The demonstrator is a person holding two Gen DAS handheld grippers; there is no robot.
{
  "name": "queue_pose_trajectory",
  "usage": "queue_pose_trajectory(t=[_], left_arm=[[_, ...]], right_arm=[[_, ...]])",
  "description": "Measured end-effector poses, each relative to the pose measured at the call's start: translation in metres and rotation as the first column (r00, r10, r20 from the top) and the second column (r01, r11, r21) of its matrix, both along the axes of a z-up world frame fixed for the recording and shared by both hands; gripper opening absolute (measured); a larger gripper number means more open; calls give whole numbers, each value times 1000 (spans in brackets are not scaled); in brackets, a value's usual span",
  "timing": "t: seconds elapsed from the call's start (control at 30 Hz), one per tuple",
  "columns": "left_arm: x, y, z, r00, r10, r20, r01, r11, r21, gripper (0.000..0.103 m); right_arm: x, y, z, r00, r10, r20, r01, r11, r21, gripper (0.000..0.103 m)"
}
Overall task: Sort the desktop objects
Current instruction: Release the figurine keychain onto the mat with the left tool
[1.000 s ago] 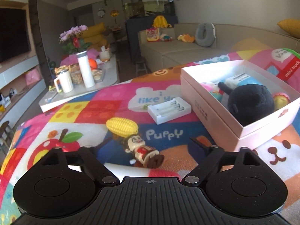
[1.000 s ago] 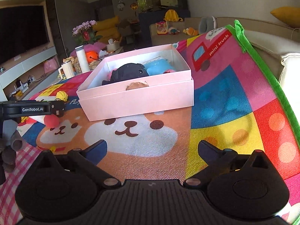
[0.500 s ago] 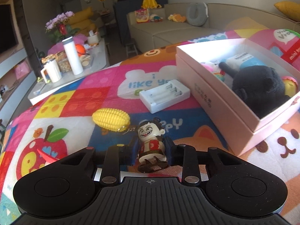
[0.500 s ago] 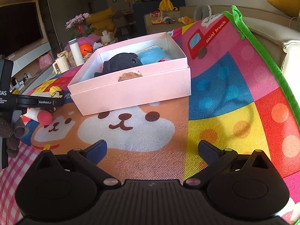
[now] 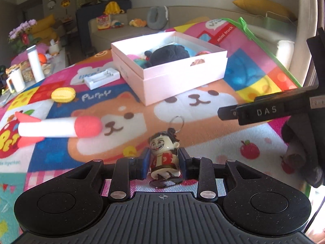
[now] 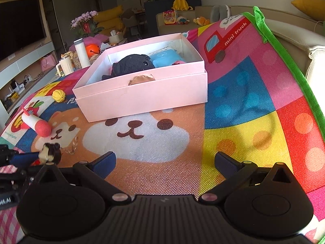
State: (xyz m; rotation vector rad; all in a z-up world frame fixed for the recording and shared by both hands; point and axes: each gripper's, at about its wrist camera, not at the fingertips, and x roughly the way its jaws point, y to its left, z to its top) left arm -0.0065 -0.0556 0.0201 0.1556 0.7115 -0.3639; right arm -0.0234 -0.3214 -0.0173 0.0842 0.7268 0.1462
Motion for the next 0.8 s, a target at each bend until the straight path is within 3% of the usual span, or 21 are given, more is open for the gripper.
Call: queue_pose_trajectory(t=[0.17,0.4,0.53,0.6,0.7,0.8], left_arm=[[-3,17,-2,997,73,17,-73,997,-3,49],[-15,53,-3,983,177,46,-176,984,-15,88],[-17,74,-5,965,255,56,-254,967,-29,94],[-16,81,-4,963,265,48,-262,963,-61,96],[-15,86,-2,957,278,81,-275,961,-40,100],[-13,97,-3,947,308,88,-307,951,-29,102]], right_arm=[[2,5,-1,1000,15,-15,-16,999,-41,103],[5,13,-2,998,40,-39,-44,993,-108,103],[3,9,0,998,64,-29,-66,996,-68,103],[3,18,-1,997,67,-34,-71,991,-117,103],[0,29,2,997,81,-16,-83,984,-160,103],[-9,53,19,981,188,50,-177,968,-176,103]])
